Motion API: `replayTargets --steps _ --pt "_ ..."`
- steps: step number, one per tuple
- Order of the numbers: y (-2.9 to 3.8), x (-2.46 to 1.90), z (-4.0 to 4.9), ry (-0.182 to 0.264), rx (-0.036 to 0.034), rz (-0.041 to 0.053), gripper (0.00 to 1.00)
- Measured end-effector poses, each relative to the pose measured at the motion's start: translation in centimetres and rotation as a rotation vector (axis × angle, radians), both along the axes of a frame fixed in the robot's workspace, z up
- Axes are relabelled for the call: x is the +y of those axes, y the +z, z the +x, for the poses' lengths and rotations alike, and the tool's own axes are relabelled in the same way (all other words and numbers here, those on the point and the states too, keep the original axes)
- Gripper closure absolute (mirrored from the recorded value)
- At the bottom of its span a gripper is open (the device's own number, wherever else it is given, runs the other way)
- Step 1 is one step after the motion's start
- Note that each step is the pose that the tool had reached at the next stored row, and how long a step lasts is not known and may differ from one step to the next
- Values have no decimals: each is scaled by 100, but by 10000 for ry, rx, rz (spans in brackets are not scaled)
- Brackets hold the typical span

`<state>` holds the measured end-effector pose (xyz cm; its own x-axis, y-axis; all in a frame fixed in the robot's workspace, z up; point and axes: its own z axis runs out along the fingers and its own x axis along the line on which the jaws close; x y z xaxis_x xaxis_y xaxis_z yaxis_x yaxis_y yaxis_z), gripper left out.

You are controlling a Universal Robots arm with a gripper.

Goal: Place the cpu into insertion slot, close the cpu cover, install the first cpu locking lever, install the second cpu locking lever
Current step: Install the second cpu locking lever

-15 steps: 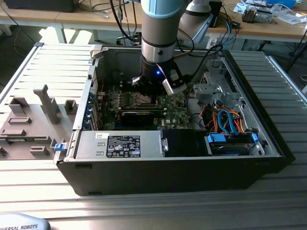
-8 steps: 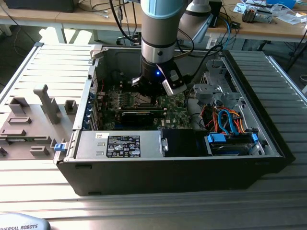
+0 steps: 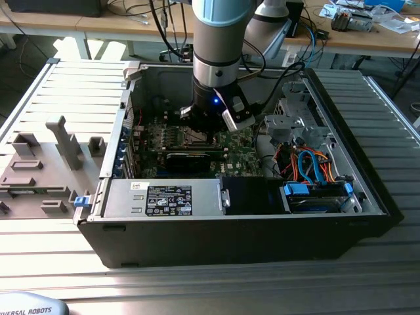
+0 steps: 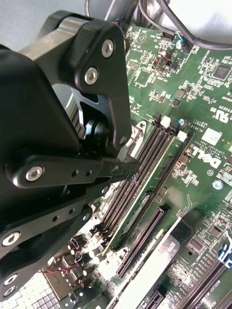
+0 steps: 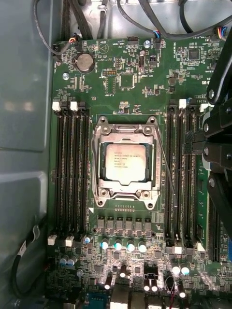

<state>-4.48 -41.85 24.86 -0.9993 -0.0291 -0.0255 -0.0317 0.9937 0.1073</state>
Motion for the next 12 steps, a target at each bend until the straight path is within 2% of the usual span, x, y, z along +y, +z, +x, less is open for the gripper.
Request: replayTargets --steps 5,6,10,12 --pt "-2 -8 -11 -1 1 0 89" --pt "-3 -10 -31 0 0 21 89" --pt "-4 -9 -107 0 0 196 89" --pt "-8 -8 -137 -1 -1 242 89"
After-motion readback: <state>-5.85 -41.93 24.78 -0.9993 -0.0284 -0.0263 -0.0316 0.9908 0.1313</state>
